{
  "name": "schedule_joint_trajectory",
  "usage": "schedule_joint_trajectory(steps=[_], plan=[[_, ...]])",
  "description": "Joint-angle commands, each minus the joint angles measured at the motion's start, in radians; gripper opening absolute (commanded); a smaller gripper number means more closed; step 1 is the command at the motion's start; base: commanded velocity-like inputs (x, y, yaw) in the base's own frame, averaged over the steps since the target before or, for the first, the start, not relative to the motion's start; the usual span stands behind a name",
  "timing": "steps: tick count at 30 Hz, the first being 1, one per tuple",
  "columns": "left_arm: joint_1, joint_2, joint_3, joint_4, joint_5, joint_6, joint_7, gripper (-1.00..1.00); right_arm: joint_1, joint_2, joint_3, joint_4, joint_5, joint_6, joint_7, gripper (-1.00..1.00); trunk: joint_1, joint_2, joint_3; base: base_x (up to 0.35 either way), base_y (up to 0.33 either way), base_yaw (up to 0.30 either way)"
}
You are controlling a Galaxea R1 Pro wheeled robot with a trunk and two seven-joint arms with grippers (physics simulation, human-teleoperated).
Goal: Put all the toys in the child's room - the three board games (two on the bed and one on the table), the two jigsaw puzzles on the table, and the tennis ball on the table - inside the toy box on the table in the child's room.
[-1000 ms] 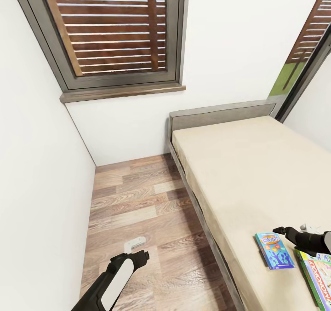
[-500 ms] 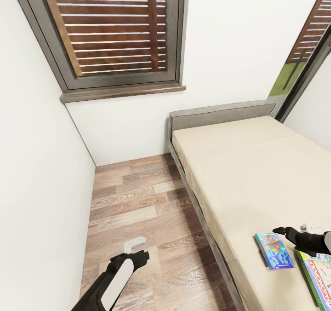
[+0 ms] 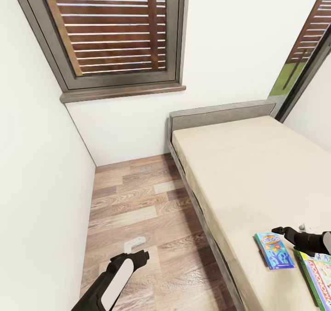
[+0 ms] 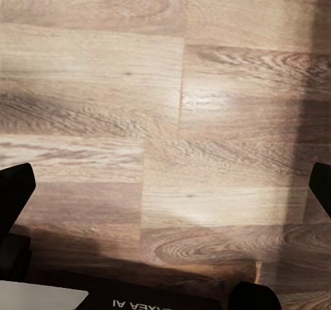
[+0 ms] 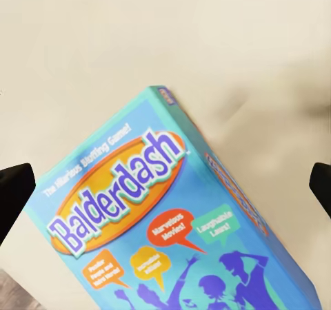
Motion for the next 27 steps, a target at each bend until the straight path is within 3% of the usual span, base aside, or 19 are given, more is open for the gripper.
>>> schedule_joint_trajectory(steps=[1,27], plan=[[-0.001,0.000,-0.002,-0.001,0.009,0.001,0.009,1.00,-0.001,0.001,-0.004,-0.001,-0.006,0.007,-0.001,1.00,0.000,0.000,-0.001,0.000,0.000,0.000],[-0.001,0.000,-0.002,-0.001,0.009,0.001,0.009,1.00,-0.001,0.002,-0.002,-0.001,-0.006,0.007,0.004,1.00,0.000,0.000,-0.014,0.000,0.000,0.000]])
